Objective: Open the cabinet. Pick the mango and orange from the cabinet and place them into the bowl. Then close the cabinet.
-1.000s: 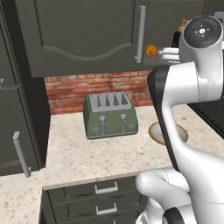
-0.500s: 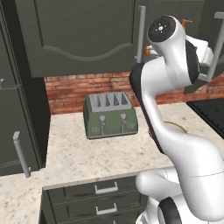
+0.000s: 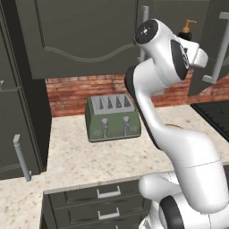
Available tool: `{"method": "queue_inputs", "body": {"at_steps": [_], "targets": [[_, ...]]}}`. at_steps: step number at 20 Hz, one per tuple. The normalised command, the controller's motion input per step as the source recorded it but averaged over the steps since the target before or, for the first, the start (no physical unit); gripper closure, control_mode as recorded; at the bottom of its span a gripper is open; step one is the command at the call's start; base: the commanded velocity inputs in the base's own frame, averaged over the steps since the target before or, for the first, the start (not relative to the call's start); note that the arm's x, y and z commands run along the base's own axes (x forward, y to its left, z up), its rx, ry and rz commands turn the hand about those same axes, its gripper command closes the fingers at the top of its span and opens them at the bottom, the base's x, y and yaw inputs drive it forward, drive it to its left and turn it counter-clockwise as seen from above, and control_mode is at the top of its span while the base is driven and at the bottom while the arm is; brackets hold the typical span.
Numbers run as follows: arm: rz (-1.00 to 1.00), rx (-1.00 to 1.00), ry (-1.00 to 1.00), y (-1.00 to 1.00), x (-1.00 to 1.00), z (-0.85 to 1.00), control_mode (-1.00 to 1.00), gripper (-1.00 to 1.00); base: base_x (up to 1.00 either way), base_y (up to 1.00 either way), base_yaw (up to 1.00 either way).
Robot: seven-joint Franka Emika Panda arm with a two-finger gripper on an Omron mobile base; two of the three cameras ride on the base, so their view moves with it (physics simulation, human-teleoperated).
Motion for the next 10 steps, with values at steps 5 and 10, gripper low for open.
{"method": "queue_inputs", "body": {"at_steps": [5, 10], "targets": [[-0.07, 0.0, 0.0, -0.03, 0.25, 0.0, -1.0, -1.0, 0.0, 0.0, 0.0], [-0.04, 0.0, 0.0, -0.15, 0.26, -0.02, -1.0, -1.0, 0.0, 0.0, 0.0]]}}
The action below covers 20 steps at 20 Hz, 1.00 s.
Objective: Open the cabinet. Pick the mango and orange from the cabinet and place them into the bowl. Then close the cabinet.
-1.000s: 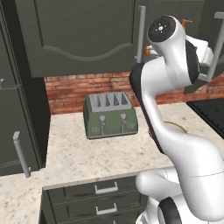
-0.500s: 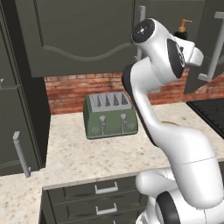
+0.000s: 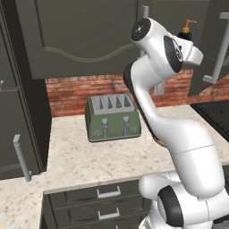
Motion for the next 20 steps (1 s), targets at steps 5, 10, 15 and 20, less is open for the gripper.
{"method": "queue_inputs", "body": {"at_steps": [5, 10, 15, 20], "targets": [[-0.04, 0.0, 0.0, -0.2, 0.17, -0.01, -1.0, -1.0, 0.0, 0.0, 0.0], [-0.05, 0.0, 0.0, -0.28, 0.06, 0.0, -1.0, -1.0, 0.0, 0.0, 0.0], [-0.05, 0.0, 0.0, -0.33, 0.0, 0.0, -1.0, -1.0, 0.0, 0.0, 0.0], [-0.06, 0.0, 0.0, -0.34, 0.0, 0.0, -1.0, -1.0, 0.0, 0.0, 0.0]]}}
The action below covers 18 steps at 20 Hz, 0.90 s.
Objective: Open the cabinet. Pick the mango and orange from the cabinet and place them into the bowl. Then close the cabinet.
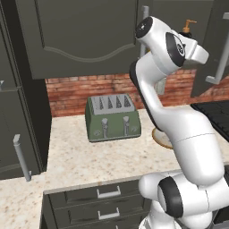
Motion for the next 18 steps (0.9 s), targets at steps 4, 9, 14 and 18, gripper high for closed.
{"method": "queue_inputs", "body": {"at_steps": [4, 9, 14, 18], "targets": [[-0.07, 0.0, 0.0, -0.37, 0.0, 0.0, -1.0, -1.0, 0.0, 0.0, 0.0], [-0.05, 0.0, 0.0, -0.4, 0.0, 0.0, -1.0, -1.0, 0.0, 0.0, 0.0], [-0.04, 0.0, 0.0, -0.46, -0.09, 0.0, -1.0, -1.0, 0.0, 0.0, 0.0], [-0.04, 0.0, 0.0, -0.48, -0.21, 0.0, -1.0, -1.0, 0.0, 0.0, 0.0]]}}
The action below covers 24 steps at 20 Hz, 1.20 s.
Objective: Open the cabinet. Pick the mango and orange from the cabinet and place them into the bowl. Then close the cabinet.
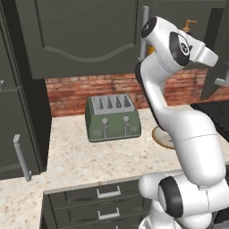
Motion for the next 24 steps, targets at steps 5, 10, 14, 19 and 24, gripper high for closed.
{"method": "queue_inputs", "body": {"at_steps": [5, 10, 14, 19, 24], "targets": [[-0.03, 0.0, 0.0, -0.49, -0.26, 0.0, -1.0, -1.0, 0.0, 0.0, 0.0], [-0.01, 0.0, 0.0, -0.5, -0.13, 0.0, -1.0, -1.0, 0.0, 0.0, 0.0], [0.0, 0.0, 0.0, -0.52, -0.03, 0.0, -1.0, -1.0, 0.0, 0.0, 0.0], [0.0, 0.0, 0.0, -0.47, 0.0, 0.0, -1.0, -1.0, 0.0, 0.0, 0.0], [0.0, 0.0, 0.0, -0.39, 0.0, 0.0, -1.0, -1.0, 0.0, 0.0, 0.0]]}}
